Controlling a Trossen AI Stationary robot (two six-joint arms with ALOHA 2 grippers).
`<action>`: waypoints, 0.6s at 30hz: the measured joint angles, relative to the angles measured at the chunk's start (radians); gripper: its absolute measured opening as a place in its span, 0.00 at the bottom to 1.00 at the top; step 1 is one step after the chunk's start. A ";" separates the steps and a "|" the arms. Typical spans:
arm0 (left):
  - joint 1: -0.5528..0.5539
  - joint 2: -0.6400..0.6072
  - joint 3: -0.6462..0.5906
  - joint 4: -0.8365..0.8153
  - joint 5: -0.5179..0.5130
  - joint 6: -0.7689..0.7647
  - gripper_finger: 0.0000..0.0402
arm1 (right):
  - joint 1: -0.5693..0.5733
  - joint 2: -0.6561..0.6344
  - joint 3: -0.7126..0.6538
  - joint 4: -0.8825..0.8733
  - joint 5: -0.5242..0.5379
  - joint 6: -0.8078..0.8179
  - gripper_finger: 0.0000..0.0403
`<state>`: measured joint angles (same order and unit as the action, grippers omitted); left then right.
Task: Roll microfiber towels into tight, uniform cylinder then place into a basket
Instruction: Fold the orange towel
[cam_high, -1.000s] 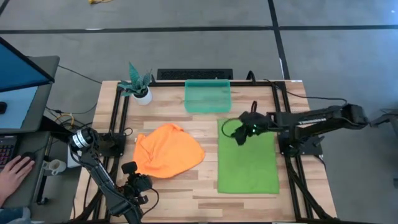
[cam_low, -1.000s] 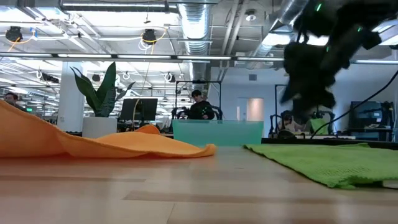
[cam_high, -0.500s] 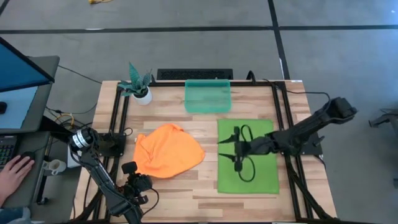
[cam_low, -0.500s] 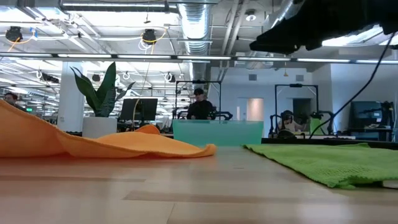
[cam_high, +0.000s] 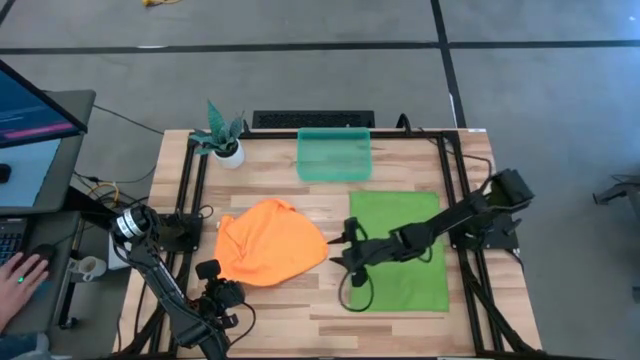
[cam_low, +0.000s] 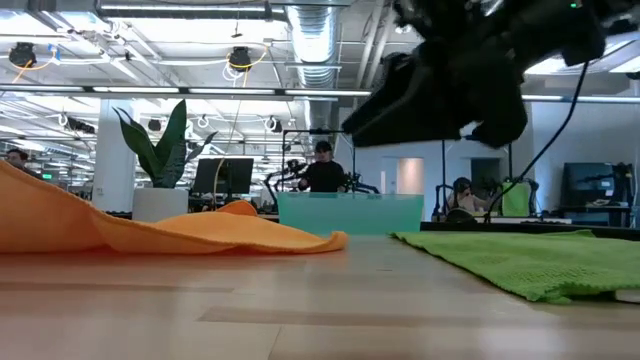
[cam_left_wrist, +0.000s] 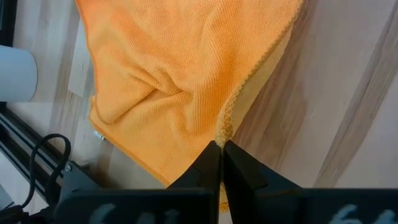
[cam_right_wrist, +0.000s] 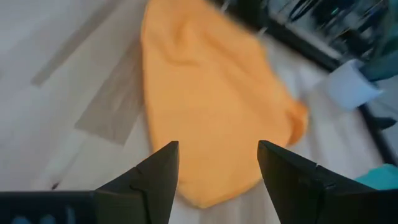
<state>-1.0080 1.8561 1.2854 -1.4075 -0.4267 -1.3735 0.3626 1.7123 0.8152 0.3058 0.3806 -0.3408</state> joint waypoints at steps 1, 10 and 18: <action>0.000 0.000 0.000 0.000 0.000 0.000 0.00 | 0.000 0.022 0.021 -0.029 -0.005 0.000 0.60; 0.000 0.000 0.000 0.002 0.000 0.000 0.00 | -0.019 0.199 0.192 -0.261 -0.020 0.000 0.60; 0.000 0.000 0.000 0.002 0.000 0.000 0.00 | -0.040 0.287 0.306 -0.386 -0.022 -0.007 0.60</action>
<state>-1.0080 1.8561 1.2854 -1.4053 -0.4271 -1.3735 0.3228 1.9994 1.1211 -0.0805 0.3587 -0.3475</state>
